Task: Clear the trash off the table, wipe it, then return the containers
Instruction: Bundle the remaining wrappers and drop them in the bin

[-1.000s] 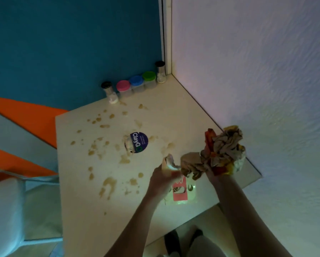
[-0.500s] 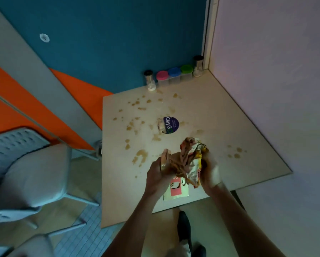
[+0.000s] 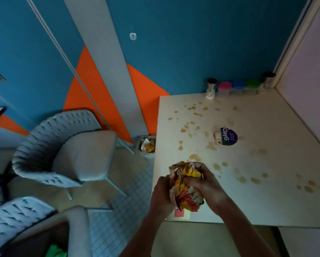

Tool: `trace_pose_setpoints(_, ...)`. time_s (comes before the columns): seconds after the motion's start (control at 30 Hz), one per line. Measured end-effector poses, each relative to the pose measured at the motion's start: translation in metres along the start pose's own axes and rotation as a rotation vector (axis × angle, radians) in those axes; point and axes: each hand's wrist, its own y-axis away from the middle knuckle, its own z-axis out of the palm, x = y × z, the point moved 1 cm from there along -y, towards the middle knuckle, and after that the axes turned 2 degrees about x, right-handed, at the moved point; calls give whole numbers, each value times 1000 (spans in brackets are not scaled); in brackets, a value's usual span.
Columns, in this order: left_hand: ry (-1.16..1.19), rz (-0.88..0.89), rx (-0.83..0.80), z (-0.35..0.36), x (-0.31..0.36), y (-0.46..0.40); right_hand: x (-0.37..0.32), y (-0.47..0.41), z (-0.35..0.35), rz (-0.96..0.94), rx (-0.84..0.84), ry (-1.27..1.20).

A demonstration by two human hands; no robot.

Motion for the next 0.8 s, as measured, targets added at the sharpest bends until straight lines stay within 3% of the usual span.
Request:
trace_pose_setpoints(0.13,-126,-3,12,-66,-55,-28,4,-33,70,6,-33,-2)
trace_pose_setpoints(0.43,-121,-60,64,-204,-138,-88,10,-109,213,24,38,-38)
trace_pose_setpoints(0.8,-170,-239,117,-262,-201,-185,37,-210,263,46,193,13)
